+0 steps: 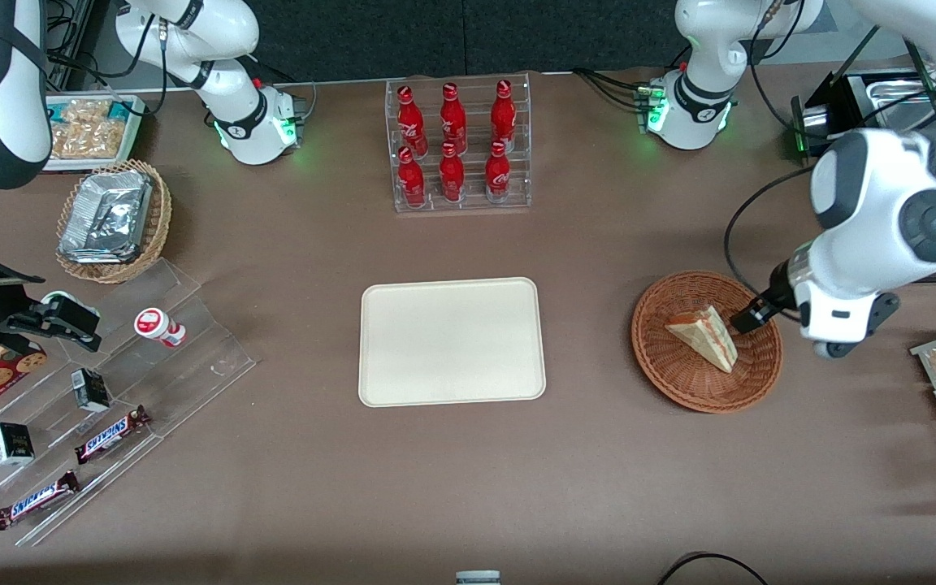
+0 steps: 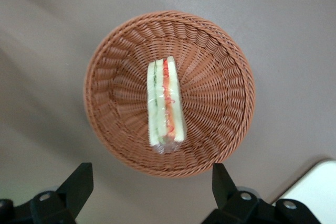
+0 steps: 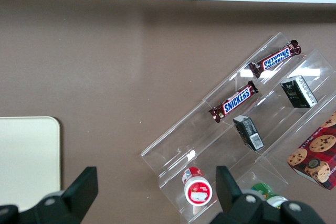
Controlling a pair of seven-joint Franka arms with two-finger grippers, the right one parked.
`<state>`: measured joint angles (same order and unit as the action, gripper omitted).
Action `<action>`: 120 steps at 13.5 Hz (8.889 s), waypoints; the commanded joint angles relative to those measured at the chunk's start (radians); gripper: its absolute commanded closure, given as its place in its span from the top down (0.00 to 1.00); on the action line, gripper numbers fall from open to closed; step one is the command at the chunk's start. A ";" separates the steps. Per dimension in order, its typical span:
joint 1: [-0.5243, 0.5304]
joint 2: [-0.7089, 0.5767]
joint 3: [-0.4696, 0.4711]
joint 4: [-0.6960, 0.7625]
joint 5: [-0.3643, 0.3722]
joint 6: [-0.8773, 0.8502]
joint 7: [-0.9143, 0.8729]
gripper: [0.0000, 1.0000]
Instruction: Place sandwich from basket to tray
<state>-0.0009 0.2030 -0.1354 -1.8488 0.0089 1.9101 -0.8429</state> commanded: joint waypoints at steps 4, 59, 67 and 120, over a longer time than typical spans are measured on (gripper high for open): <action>-0.011 0.078 -0.001 -0.111 0.002 0.192 -0.102 1.00; -0.732 0.688 -0.029 0.663 0.172 0.239 -0.151 0.99; -0.538 0.287 -0.042 0.389 0.034 0.101 0.083 0.99; -0.080 -0.326 0.119 0.210 0.022 -0.322 0.812 0.99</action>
<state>-0.0718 -0.1140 -0.0202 -1.6563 0.0153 1.6166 -0.0416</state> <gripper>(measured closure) 0.004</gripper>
